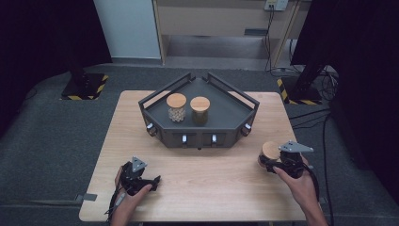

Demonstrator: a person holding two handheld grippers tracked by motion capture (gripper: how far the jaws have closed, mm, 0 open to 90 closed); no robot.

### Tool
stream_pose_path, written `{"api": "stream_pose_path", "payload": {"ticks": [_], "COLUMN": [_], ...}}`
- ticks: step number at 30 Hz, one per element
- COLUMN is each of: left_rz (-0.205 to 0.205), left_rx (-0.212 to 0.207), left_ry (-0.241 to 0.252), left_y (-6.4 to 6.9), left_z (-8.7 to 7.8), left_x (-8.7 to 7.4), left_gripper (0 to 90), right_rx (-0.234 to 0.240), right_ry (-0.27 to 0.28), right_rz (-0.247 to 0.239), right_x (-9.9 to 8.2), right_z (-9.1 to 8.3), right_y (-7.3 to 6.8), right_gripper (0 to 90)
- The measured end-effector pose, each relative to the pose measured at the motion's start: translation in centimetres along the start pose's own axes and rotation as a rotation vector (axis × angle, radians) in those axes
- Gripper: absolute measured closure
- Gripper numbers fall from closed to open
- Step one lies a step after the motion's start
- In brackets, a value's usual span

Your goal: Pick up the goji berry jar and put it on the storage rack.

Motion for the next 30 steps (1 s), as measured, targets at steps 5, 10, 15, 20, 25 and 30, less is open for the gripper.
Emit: {"api": "stream_pose_path", "payload": {"ticks": [5,10,15,20,25,30], "left_rz": [0.000,0.000,0.000,0.000,0.000,0.000], "left_rx": [0.000,0.000,0.000,0.000,0.000,0.000], "left_ry": [0.000,0.000,0.000,0.000,0.000,0.000], "left_y": [0.0,0.0,0.0,0.0,0.0,0.0], "left_z": [0.0,0.0,0.0,0.0,0.0,0.0], "left_x": [0.0,0.0,0.0,0.0,0.0,0.0], "left_gripper": [0.0,0.0,0.0,0.0,0.0,0.0], "right_rx": [0.015,0.023,0.024,0.029,0.039,0.044], "right_ry": [0.005,0.008,0.004,-0.004,-0.006,-0.005], "right_rz": [-0.020,-0.041,-0.062,-0.072,-0.079,-0.087], "right_x": [1.0,2.1,3.2,4.3,5.4,6.5], "right_z": [-0.9,-1.7,-2.4,-2.7,-3.0,-3.3], "right_y": [-0.2,-0.5,-0.8,-1.1,-1.3,-1.5], "right_gripper": [26.5,26.5,26.5,26.5,26.6,26.6]}}
Point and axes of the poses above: each handheld gripper's, and its own axes: z roughly forward along the jaws, x roughly out of its top, y roughly to its right, the point moved 6 cm from there along z, roughly forward along the jaws, and after that the axes turned 2 degrees about -y, right-handed, at the moved point
